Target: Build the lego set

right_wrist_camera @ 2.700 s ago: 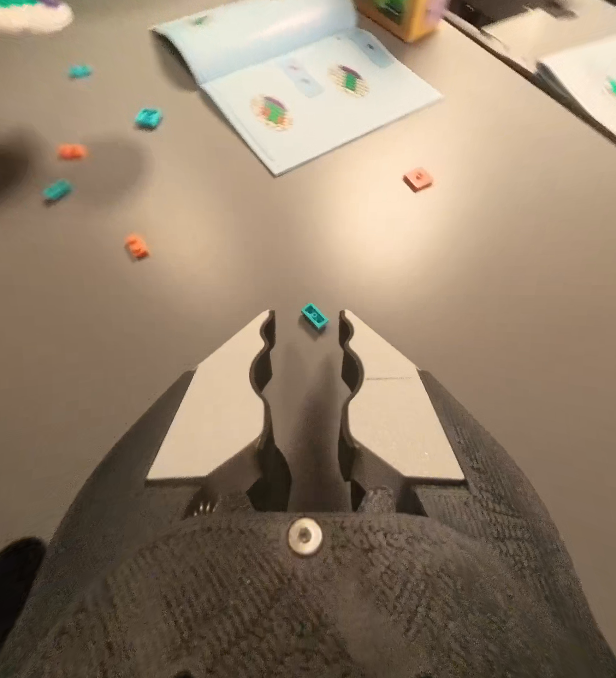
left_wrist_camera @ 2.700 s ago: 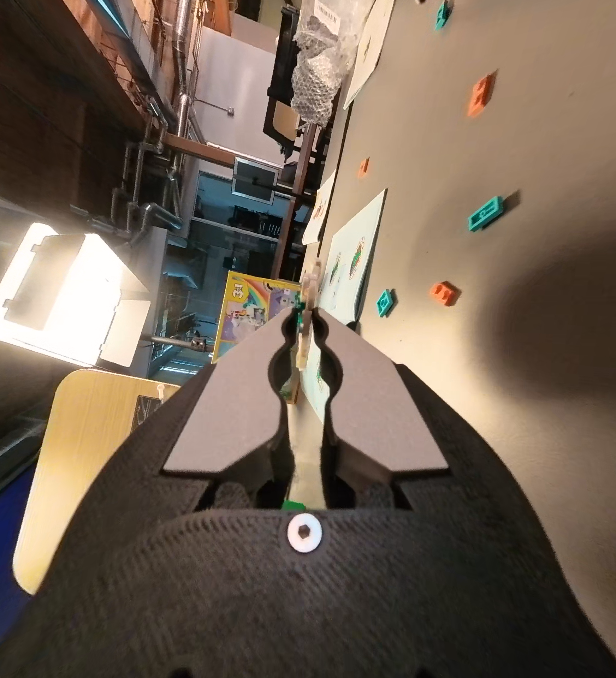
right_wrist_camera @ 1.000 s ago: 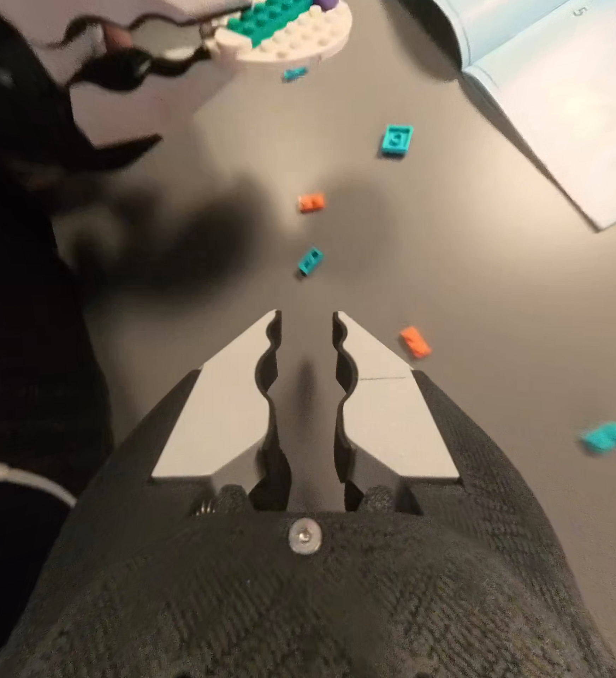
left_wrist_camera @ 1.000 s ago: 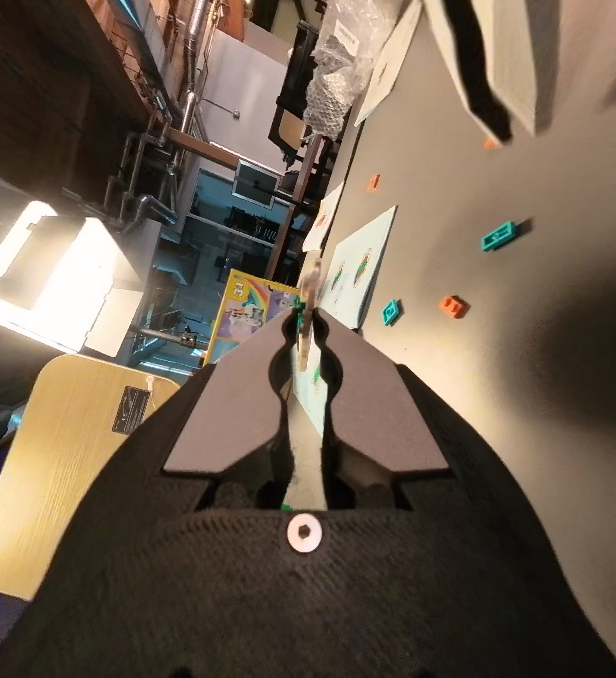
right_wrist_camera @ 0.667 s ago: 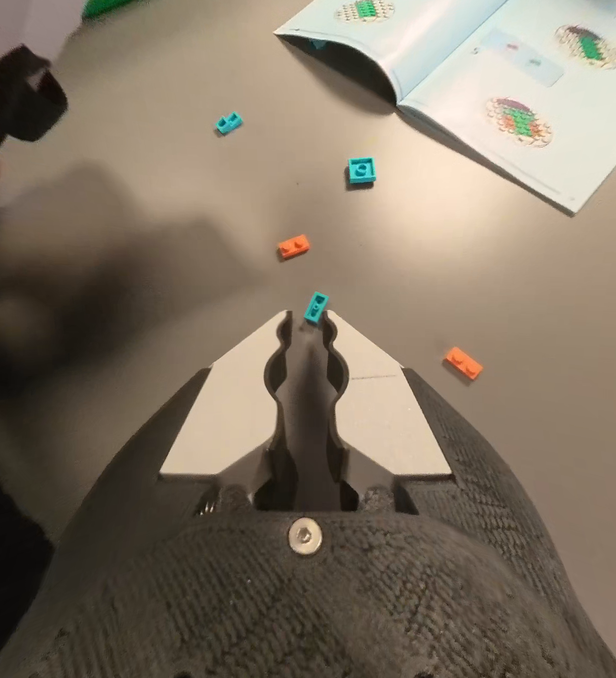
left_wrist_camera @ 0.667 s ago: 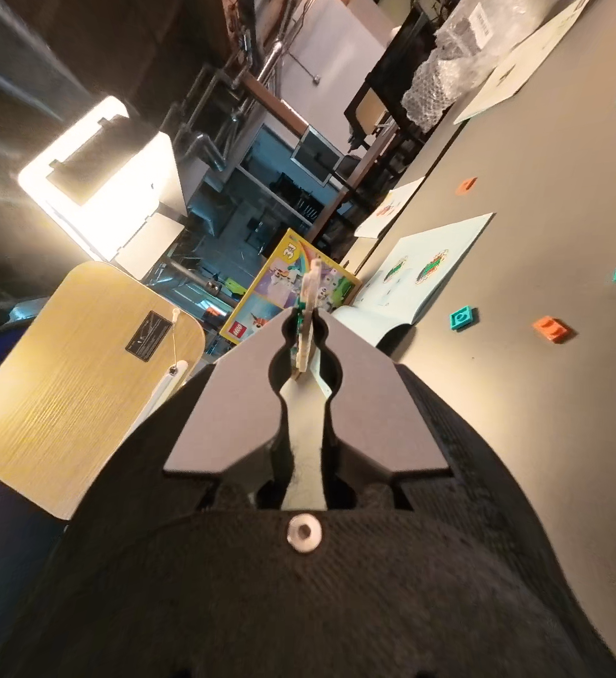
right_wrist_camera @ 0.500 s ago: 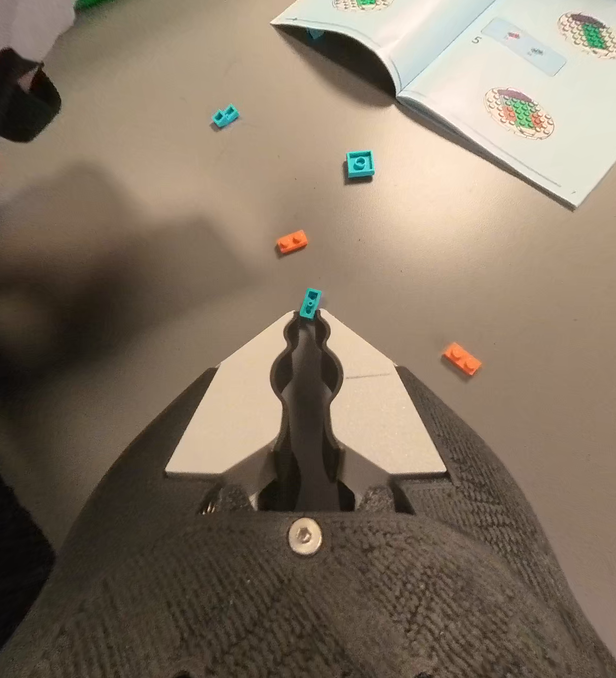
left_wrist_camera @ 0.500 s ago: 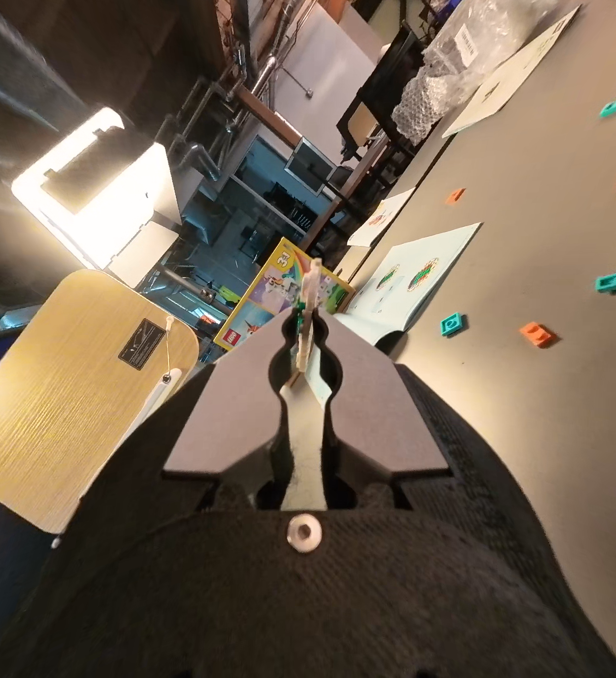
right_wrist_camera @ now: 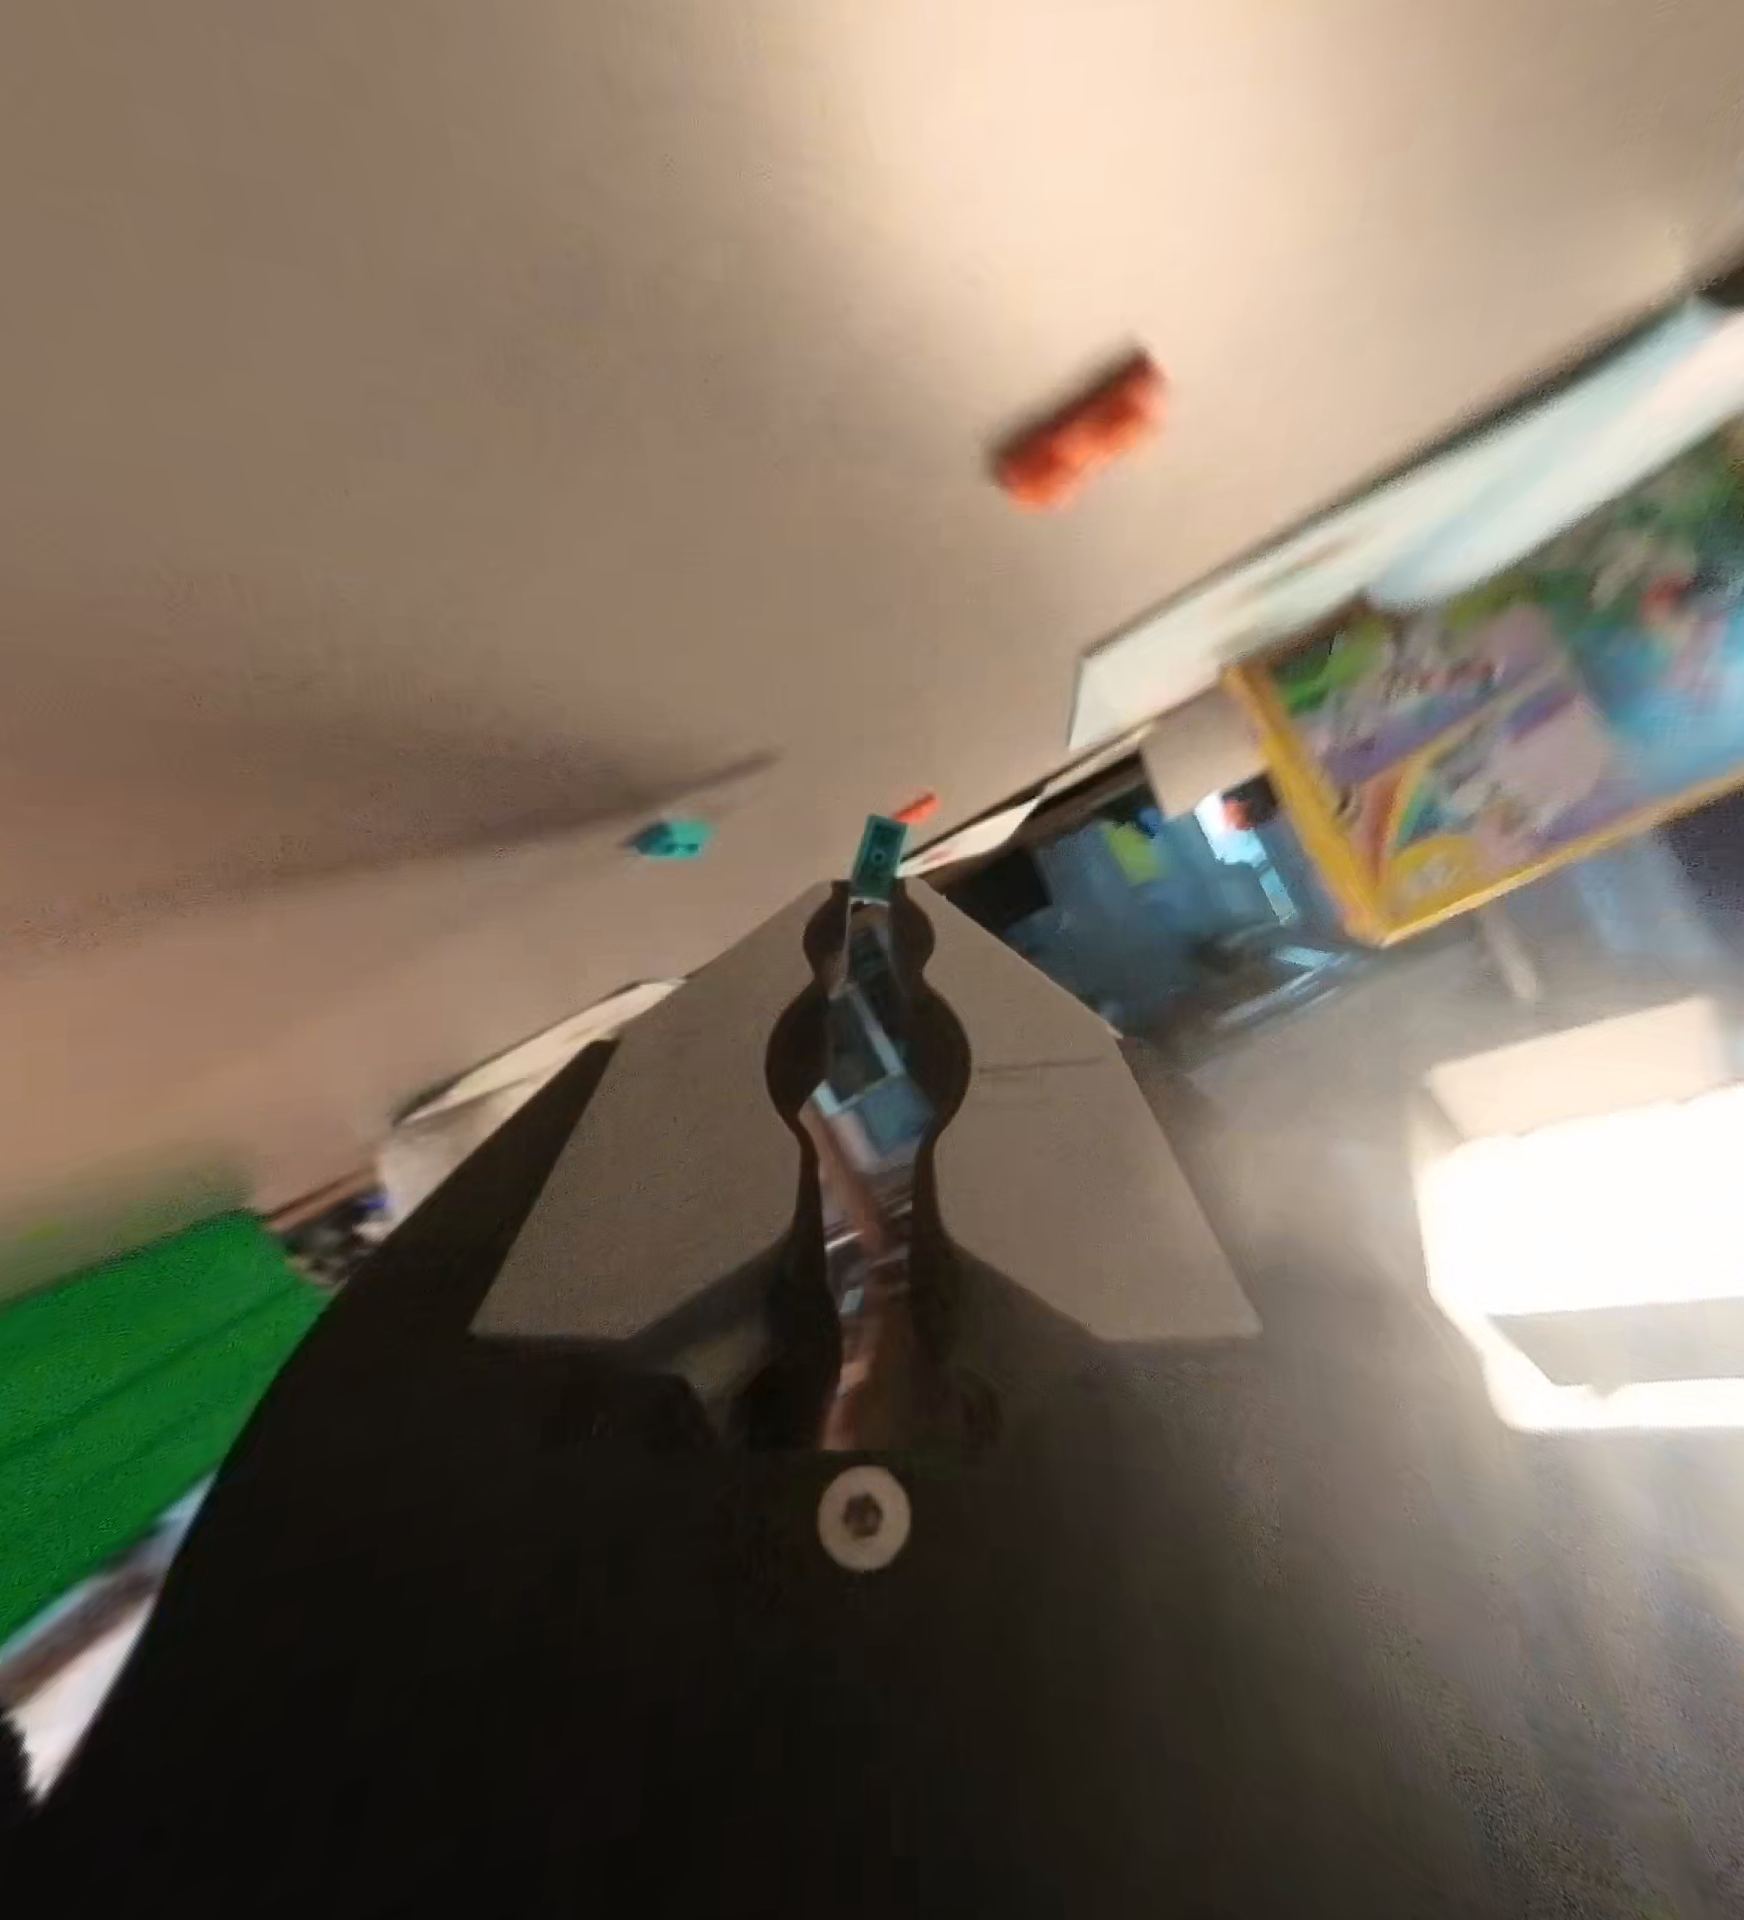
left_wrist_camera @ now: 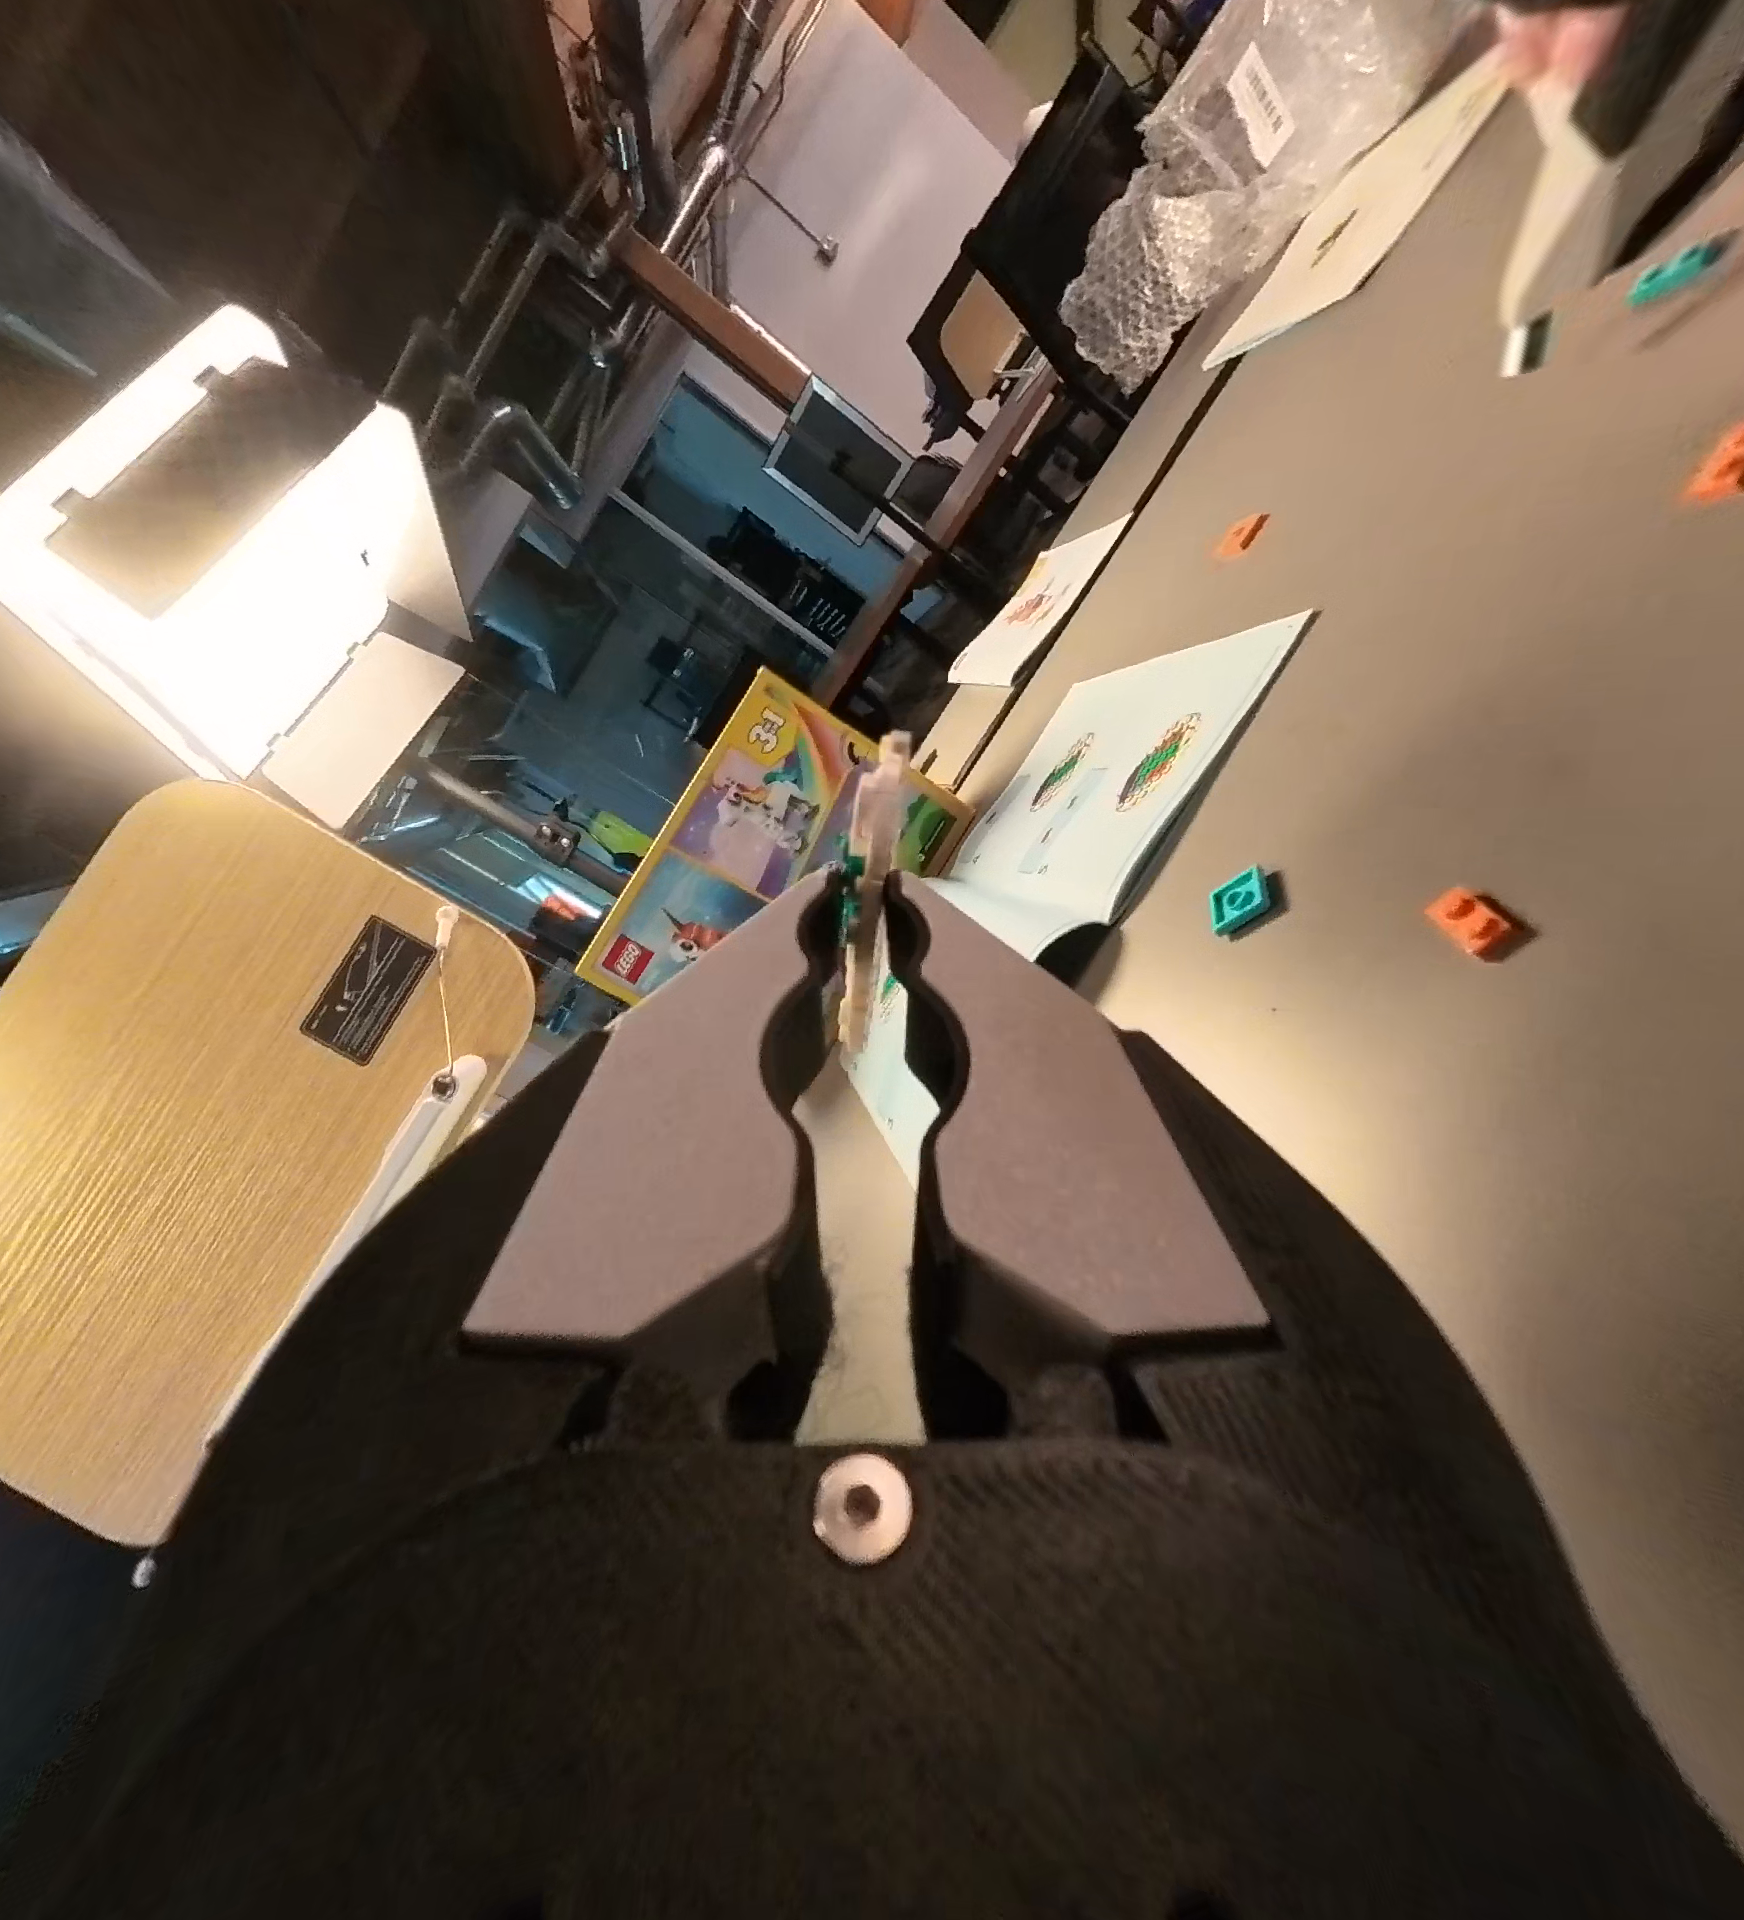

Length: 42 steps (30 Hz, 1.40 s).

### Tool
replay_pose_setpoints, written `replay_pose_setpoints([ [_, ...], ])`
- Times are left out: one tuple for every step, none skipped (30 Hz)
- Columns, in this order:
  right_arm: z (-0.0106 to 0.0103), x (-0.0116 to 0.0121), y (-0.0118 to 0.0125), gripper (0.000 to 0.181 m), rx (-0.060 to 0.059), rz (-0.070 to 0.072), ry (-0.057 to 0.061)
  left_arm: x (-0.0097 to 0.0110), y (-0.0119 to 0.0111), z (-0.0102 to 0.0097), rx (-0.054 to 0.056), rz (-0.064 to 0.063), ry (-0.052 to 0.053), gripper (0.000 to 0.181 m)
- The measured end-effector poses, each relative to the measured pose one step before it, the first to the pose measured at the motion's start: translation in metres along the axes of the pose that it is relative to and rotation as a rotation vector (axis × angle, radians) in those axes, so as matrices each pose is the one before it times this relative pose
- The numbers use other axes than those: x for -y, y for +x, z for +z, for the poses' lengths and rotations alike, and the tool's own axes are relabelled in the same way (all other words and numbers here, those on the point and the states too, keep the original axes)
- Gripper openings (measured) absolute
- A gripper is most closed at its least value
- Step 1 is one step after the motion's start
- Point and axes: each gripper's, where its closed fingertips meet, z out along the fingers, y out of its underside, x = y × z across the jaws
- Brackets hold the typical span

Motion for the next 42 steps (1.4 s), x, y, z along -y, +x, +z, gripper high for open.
replay_pose_setpoints([
  [-0.00085, 0.00629, -0.00618, 0.006, -0.0038, -0.0685, 0.0282, 0.00073, 0.00115, 0.00019, -0.0046, 0.0043, 0.0008, 0.007],
  [-0.00111, 0.00649, -0.00525, 0.006, -0.0038, -0.0572, 0.0279, 0.00057, 0.0014, 0.00015, -0.0055, 0.0038, 0.0012, 0.007],
  [-0.00148, 0.00216, 0.00027, 0.007, -0.0302, -0.0558, 0.001, 0.00038, 0.00146, 0.00004, -0.0064, 0.0039, 0.0005, 0.007],
  [-0.00211, 0.00288, 0.00074, 0.008, -0.0152, -0.036, 0.0213, 0.00022, 0.00141, 0.00014, -0.0055, 0.0033, 0.0002, 0.006],
  [-0.00248, 0.00338, 0.00102, 0.008, -0.012, -0.0251, 0.0256, 0.00062, 0.00114, 0.00005, -0.0047, 0.0035, 0.0019, 0.006],
  [-0.00287, 0.00497, 0.00152, 0.006, -0.0166, -0.0301, 0.0336, 0.00084, 0.00108, 0.00009, -0.0038, 0.0032, 0.0018, 0.006],
  [-0.00347, 0.00663, 0.00103, 0.006, -0.0163, -0.0397, 0.0404, 0.00077, 0.00119, 0.00018, -0.0042, 0.0038, 0.0016, 0.006],
  [-0.0037, 0.00728, 0.00145, 0.006, -0.0233, -0.0442, 0.0469, 0.00078, 0.00126, 0.00002, -0.0039, 0.0058, 0.0014, 0.006],
  [-0.00241, 0.00303, 0.0023, 0.006, -0.0261, -0.0454, 0.0312, 0.00087, 0.00104, -0.00004, -0.0022, 0.0083, 0.0011, 0.006],
  [-0.00174, 0.00161, 0.00134, 0.006, -0.0163, -0.0273, 0.0372, 0.00071, 0.00096, -0.00006, -0.0013, 0.0099, 0.0007, 0.006],
  [-0.00264, 0.00202, 0.00142, 0.007, -0.0144, 0.0056, 0.0433, 0.0009, 0.00093, -0.00013, -0.0009, 0.01, 0.0015, 0.006],
  [-0.00403, 0.00312, -0.00104, 0.008, 0.0041, 0.0213, 0.048, 0.00105, 0.00091, -0.0001, -0.0013, 0.0088, 0.0028, 0.006],
  [-0.00472, 0.00262, -0.00111, 0.016, 0.006, 0.0411, 0.0434, 0.00078, 0.00112, 0.00001, -0.0034, 0.0066, 0.0021, 0.006],
  [-0.00522, -0.00034, 0.00128, 0.027, -0.0028, 0.0915, 0.0299, 0.00058, 0.00139, 0.00002, -0.0056, 0.0045, 0.0015, 0.006],
  [-0.00499, -0.00299, -0.00006, 0.037, 0.0191, 0.1536, 0.0198, 0.00032, 0.00118, -0.00003, -0.0051, 0.0033, 0.0022, 0.006],
  [-0.00474, -0.00293, -0.00043, 0.045, 0.0328, 0.2053, 0.0243, 0.00048, 0.00098, -0.00009, -0.0042, 0.0019, 0.0027, 0.006],
  [-0.00446, -0.00166, 0.00085, 0.054, 0.0285, 0.2249, 0.0399, 0.00075, 0.00088, -0.00002, -0.0052, -0.0012, 0.0045, 0.007],
  [-0.00431, -0.00061, 0.00214, 0.055, 0.0224, 0.2146, 0.062, 0.00128, 0.00082, 0.00004, -0.0049, -0.0032, 0.006, 0.007],
  [-0.00385, -0.00059, 0.00344, 0.054, 0.0176, 0.2004, 0.0747, 0.00174, 0.00062, -0.00015, -0.0036, -0.0031, 0.0081, 0.007],
  [-0.00266, -0.00156, 0.00446, 0.048, 0.0208, 0.1863, 0.0778, 0.00257, 0.00126, -0.00011, -0.0062, -0.0019, 0.0125, 0.007],
  [-0.00119, -0.00372, 0.00388, 0.046, 0.0345, 0.1627, 0.069, 0.0033, 0.00262, -0.00013, -0.0133, 0.0015, 0.0163, 0.007],
  [-0.0003, -0.00552, 0.00799, 0.046, 0.0099, 0.1232, 0.0567, 0.00386, 0.003, -0.00019, -0.0117, 0.0074, 0.0181, 0.007],
  [0.0013, -0.00744, 0.00507, 0.045, 0.0291, 0.081, 0.0405, 0.00418, 0.003, -0.00016, -0.0089, 0.0128, 0.0164, 0.007],
  [0.00314, -0.01017, 0.00615, 0.047, 0.0183, 0.0677, 0.0099, 0.00462, 0.00437, 0.00006, -0.0143, 0.0183, 0.0184, 0.007],
  [0.00425, -0.00808, 0.00424, 0.047, 0.0241, 0.0505, 0.0116, 0.00439, 0.00461, 0.00009, -0.0119, 0.0225, 0.0162, 0.007],
  [0.00433, -0.00511, -0.00074, 0.046, 0.0489, 0.041, 0.0209, 0.00309, 0.00303, 0.00039, -0.0025, 0.0232, 0.0049, 0.007],
  [0.00404, -0.00347, 0.00093, 0.046, 0.0342, 0.0369, 0.0186, 0.00295, 0.00237, 0.00044, -0.0032, 0.0173, 0.0048, 0.007],
  [0.00327, -0.0009, -0.00086, 0.045, 0.0376, 0.0213, 0.0281, 0.0027, 0.00143, 0.00041, -0.0022, 0.0045, 0.0076, 0.007],
  [0.00251, -0.00085, -0.00035, 0.042, 0.031, 0.0182, 0.0209, 0.00107, 0.00062, 0.00086, -0.0015, -0.0002, 0.0015, 0.007],
  [0.00206, -0.00115, 0.00138, 0.041, 0.0148, 0.0115, 0.0112, -0.00026, 0.0006, 0.00113, -0.0033, 0.0013, -0.0024, 0.007],
  [0.00091, 0.00111, 0.00147, 0.037, 0.0095, 0.005, 0.0217, -0.00024, 0.00078, 0.00083, -0.0051, 0.0037, 0.0015, 0.007],
  [0.00024, 0.00107, 0.0021, 0.035, 0.0032, 0.0046, 0.0176, 0.00003, 0.00071, 0.0003, -0.0049, 0.0076, 0.0052, 0.007],
  [0.00042, 0.00005, 0.00129, 0.034, 0.0062, 0.0054, 0.01, -0.00067, 0.00006, 0.00024, -0.0009, 0.011, 0.0013, 0.006],
  [0.00019, 0.00056, 0.00088, 0.031, 0.0049, 0.002, 0.0133, -0.00114, 0.00025, 0.00042, -0.003, 0.0096, -0.0005, 0.007],
  [0.0003, 0.00043, 0.00098, 0.028, 0.0008, -0.0035, 0.0108, -0.00076, 0.00055, 0.00039, -0.0051, 0.0072, 0.0033, 0.007],
  [0.00025, 0.00017, 0.00072, 0.026, -0.0011, -0.0081, 0.0068, -0.00049, 0.00031, 0.00046, -0.0049, 0.0044, 0.0032, 0.007],
  [0.00029, 0.0001, 0.00066, 0.024, -0.0016, -0.0085, 0.0035, -0.00032, 0.0, 0.0006, -0.0034, 0.004, 0.0025, 0.007],
  [0.00027, -0.00006, 0.00015, 0.021, -0.0004, -0.0106, 0.0002, 0.00005, -0.00012, 0.00054, -0.0025, 0.0036, 0.002, 0.007],
  [0.00013, -0.00037, 0.00012, 0.015, -0.0026, -0.0134, -0.0038, 0.00058, 0.00004, 0.00039, -0.0034, 0.0061, 0.0041, 0.007],
  [0.00009, 0.0, 0.00014, 0.015, -0.0009, -0.008, -0.0049, 0.00113, 0.00005, 0.00036, -0.0028, 0.0091, 0.0066, 0.007],
  [-0.00003, 0.00012, 0.00018, 0.015, 0.0035, 0.0068, -0.0155, 0.00172, -0.00068, 0.00032, 0.0003, 0.012, 0.009, 0.007],
  [0.00041, 0.00292, 0.00055, 0.015, 0.0004, 0.0154, -0.0186, 0.00212, -0.00163, 0.00015, 0.0054, 0.0156, 0.0095, 0.007],
])
